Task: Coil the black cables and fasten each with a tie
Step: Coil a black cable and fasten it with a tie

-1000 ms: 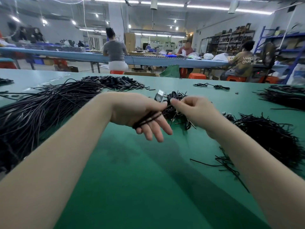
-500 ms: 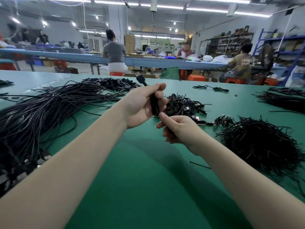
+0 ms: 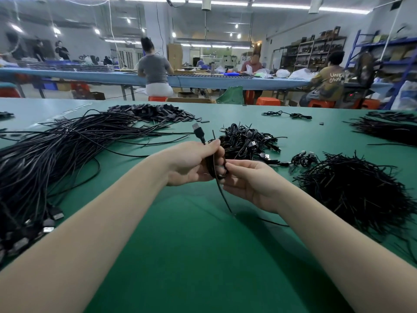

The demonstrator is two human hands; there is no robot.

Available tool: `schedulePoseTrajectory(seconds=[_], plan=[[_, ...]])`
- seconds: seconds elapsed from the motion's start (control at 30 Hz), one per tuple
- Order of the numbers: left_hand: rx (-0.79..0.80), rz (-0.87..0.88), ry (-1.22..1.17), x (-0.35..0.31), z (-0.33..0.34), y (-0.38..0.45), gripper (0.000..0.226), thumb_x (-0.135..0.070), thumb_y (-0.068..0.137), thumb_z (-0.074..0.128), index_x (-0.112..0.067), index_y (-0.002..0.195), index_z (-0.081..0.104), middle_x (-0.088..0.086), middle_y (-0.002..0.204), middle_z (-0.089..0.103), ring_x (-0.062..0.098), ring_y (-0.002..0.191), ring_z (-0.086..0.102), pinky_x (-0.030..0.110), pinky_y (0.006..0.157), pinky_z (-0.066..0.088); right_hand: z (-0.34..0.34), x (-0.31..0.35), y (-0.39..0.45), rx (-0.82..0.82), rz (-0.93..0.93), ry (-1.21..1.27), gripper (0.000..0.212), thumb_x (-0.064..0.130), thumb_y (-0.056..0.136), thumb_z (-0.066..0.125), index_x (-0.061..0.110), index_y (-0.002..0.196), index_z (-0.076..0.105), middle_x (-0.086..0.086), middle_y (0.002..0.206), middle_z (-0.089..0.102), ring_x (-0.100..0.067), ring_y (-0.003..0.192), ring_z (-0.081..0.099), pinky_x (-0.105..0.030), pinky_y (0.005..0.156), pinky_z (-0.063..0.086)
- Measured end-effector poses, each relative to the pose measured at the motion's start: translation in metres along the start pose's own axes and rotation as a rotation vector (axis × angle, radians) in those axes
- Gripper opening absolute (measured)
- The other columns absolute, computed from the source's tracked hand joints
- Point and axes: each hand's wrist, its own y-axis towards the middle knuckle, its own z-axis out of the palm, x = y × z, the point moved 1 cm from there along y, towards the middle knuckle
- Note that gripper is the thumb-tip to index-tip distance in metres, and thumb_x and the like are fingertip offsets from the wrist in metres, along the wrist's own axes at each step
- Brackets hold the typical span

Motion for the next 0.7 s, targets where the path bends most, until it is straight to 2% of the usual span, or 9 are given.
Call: schedulePoseTrajectory(seconds=[0.1,0.17,0.23,0.3,0.33,0.43,0.53,0.6,0.7], plan=[[-0.079,-0.012,0.164,0.005,-0.004,0.004,0.034,-0.045,0.099,0.042,-0.026,0.078,0.06,-0.011,0.085,0.059,0.013,0.082,0.049,0.029,0.076,0.038,0.001,0.001,0.0,-0.056,-0.038,-0.097,0.012,0.014,0.096,0.056,0.012,0.096,0.067,0.001,0.074,0.069,-0.012,0.061,0.068,-0.03,0.073,0.058],[-0.071,0.014,0.016,0.006,-0.001,0.006,0.032,-0.042,0.1,0.043,-0.024,0.081,0.061,-0.005,0.107,0.059,0.018,0.096,0.048,0.034,0.091,0.04,0.006,0.001,-0.001,-0.038,-0.072,-0.181,0.021,0.025,0.1,0.049,0.015,0.098,0.067,0.002,0.079,0.066,-0.012,0.063,0.067,-0.031,0.075,0.057],[-0.049,0.049,-0.201,0.005,0.002,0.007,0.033,-0.036,0.101,0.042,-0.018,0.079,0.059,0.002,0.106,0.066,0.017,0.091,0.056,0.035,0.098,0.043,0.012,0.0,-0.003,0.006,-0.091,-0.239,0.029,0.038,0.1,0.044,0.018,0.104,0.064,0.002,0.089,0.065,-0.016,0.067,0.068,-0.033,0.075,0.056],[-0.01,0.061,-0.268,0.006,0.007,0.007,0.035,-0.035,0.102,0.039,-0.018,0.077,0.056,0.001,0.091,0.065,0.014,0.077,0.058,0.031,0.075,0.05,0.019,-0.001,-0.006,0.044,-0.117,-0.405,0.03,0.044,0.097,0.047,0.018,0.106,0.058,0.002,0.09,0.064,-0.016,0.069,0.068,-0.032,0.074,0.055],[0.003,0.057,-0.256,0.007,0.01,0.007,0.035,-0.036,0.102,0.038,-0.019,0.077,0.055,0.0,0.085,0.061,0.014,0.071,0.055,0.03,0.066,0.046,0.021,-0.003,-0.006,0.051,-0.137,-0.497,0.03,0.044,0.095,0.05,0.016,0.104,0.056,0.002,0.087,0.063,-0.014,0.068,0.067,-0.032,0.072,0.054],[-0.011,0.047,-0.239,0.009,0.015,0.007,0.036,-0.037,0.101,0.04,-0.019,0.075,0.057,0.0,0.08,0.051,0.014,0.072,0.047,0.03,0.078,0.038,0.028,-0.007,-0.007,-0.002,-0.214,-0.62,0.026,0.037,0.094,0.056,0.014,0.087,0.048,-0.001,0.073,0.054,-0.015,0.058,0.059,-0.034,0.062,0.05],[-0.036,0.078,-0.167,0.011,0.019,0.008,0.036,-0.037,0.102,0.038,-0.02,0.076,0.054,-0.002,0.077,0.047,0.011,0.071,0.042,0.024,0.073,0.036,0.03,-0.009,-0.005,-0.031,-0.274,-0.736,0.03,0.033,0.097,0.051,0.017,0.075,0.038,-0.005,0.068,0.045,-0.019,0.054,0.046,-0.036,0.059,0.042],[-0.055,0.094,-0.115,0.014,0.021,0.011,0.035,-0.037,0.103,0.036,-0.02,0.077,0.052,-0.003,0.075,0.046,0.011,0.071,0.042,0.023,0.069,0.037,0.029,-0.011,-0.002,-0.068,-0.306,-0.899,0.028,0.033,0.1,0.044,0.017,0.077,0.038,-0.002,0.069,0.045,-0.017,0.054,0.041,-0.029,0.058,0.038],[-0.078,0.085,-0.087,0.016,0.024,0.012,0.034,-0.039,0.102,0.04,-0.02,0.08,0.059,-0.004,0.077,0.052,0.01,0.072,0.048,0.021,0.068,0.043,0.025,-0.016,0.0,-0.152,-0.329,-1.039,0.022,0.033,0.103,0.034,0.015,0.091,0.04,0.003,0.074,0.047,-0.015,0.061,0.042,-0.03,0.053,0.025]])
